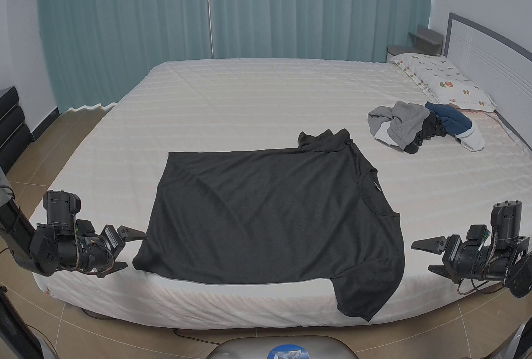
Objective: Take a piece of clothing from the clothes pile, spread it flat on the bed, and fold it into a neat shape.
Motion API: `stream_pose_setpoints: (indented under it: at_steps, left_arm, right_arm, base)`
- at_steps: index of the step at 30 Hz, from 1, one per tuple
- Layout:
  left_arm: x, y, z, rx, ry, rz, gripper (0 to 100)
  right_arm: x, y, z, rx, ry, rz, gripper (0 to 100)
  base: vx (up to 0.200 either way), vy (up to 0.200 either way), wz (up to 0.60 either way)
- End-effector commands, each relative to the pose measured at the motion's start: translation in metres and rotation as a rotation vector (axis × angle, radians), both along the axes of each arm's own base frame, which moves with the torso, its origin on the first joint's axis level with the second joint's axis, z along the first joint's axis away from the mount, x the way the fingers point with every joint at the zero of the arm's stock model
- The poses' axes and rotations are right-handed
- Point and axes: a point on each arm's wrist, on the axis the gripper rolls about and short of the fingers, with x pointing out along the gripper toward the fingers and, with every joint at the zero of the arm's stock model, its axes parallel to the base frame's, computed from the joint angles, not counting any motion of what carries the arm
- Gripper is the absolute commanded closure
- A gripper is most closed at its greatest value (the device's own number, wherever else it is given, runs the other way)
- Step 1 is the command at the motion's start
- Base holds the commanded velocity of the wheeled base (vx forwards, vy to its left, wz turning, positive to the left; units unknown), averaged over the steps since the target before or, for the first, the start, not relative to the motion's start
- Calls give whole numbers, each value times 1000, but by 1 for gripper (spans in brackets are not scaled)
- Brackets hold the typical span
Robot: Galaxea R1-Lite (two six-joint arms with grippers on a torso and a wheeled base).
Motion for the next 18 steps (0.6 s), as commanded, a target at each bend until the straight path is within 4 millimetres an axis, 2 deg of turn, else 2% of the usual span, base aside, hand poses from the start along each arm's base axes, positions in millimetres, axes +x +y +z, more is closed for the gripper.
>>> stream_pose_setpoints:
  at_steps: [1, 5, 9, 15, 18]
  left_arm:
    - [4, 13, -18, -1, 61, -65, 0]
    - [5, 10, -19, -16, 54, -91, 0]
    - [10, -2, -18, -15, 51, -132, 0]
    - [24, -1, -26, -3, 56, -136, 0]
    - [25, -2, -27, -2, 61, -140, 0]
  right_arm:
    - [1, 0, -4, 0, 19, 4, 0]
    - [2, 1, -7, -6, 30, 10, 0]
    - [2, 1, -7, -5, 33, 9, 0]
    - [2, 3, -7, -4, 35, 18, 0]
    - [2, 3, -8, -4, 36, 18, 0]
  base:
    - [0, 0, 0]
    - [0, 0, 0]
    - [0, 0, 0]
    - [0, 0, 0]
    - [0, 0, 0]
